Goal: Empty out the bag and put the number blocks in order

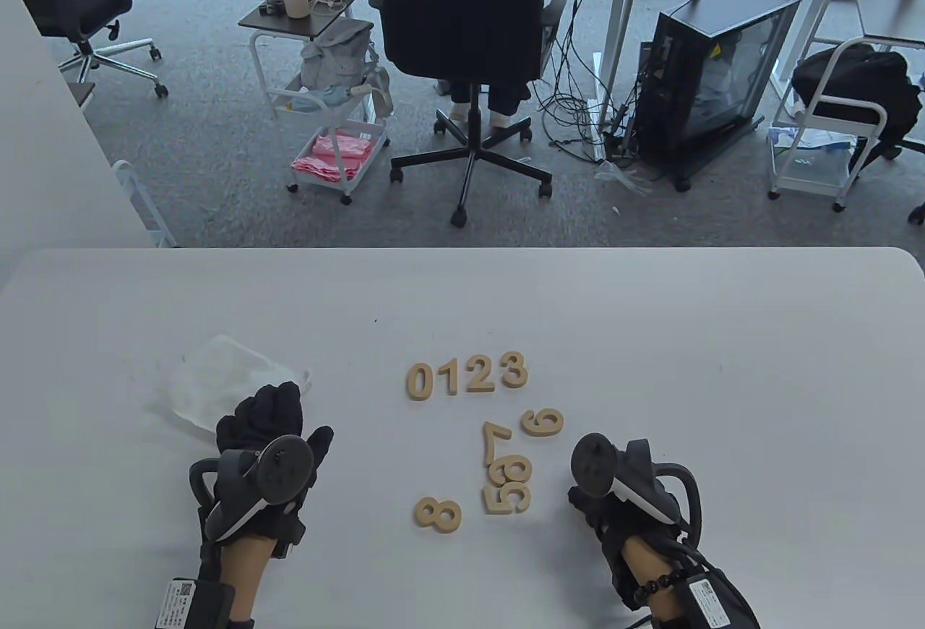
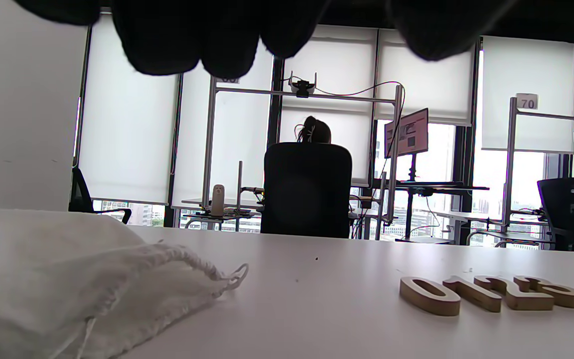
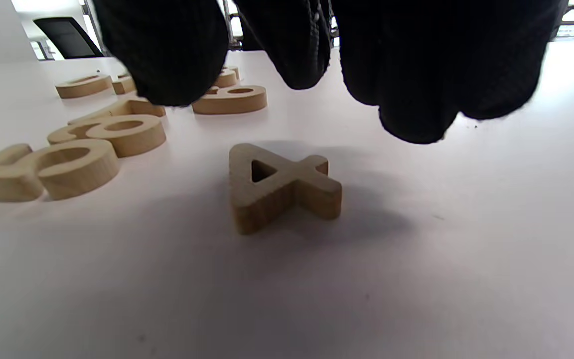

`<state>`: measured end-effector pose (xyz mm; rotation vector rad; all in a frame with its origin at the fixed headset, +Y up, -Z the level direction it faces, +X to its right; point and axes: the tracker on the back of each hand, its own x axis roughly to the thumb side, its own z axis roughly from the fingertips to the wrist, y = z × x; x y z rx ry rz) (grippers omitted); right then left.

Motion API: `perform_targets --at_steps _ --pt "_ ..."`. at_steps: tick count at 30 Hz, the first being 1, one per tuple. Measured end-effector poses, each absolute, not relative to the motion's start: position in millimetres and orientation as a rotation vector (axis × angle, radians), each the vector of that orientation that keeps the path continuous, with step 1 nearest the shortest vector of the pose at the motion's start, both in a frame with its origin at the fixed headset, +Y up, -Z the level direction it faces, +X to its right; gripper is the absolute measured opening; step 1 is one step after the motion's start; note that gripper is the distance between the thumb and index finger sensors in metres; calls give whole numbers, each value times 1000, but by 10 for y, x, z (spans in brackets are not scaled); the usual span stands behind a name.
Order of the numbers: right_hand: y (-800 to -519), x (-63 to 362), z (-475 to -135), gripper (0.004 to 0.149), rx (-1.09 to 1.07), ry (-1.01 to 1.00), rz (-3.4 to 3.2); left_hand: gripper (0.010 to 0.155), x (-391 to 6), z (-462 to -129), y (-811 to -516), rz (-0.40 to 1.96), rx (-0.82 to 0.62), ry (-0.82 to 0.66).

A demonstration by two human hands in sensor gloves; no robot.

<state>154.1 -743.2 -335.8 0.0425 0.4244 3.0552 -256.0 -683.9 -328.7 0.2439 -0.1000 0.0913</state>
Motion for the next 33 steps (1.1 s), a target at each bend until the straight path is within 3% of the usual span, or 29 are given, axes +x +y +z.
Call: perform_targets --at_steps 6,24,33 --pt "-7628 1421 -3374 75 40 564 3127 78 -2565 -3284 -6835 90 241 -96" --pt "-7732 1193 -3360 59 19 379 3354 78 -2594 -3286 -6828 109 244 -90" --pt "-7742 1212 -3365 59 12 406 3326 78 -2607 -3287 -6828 112 247 -89"
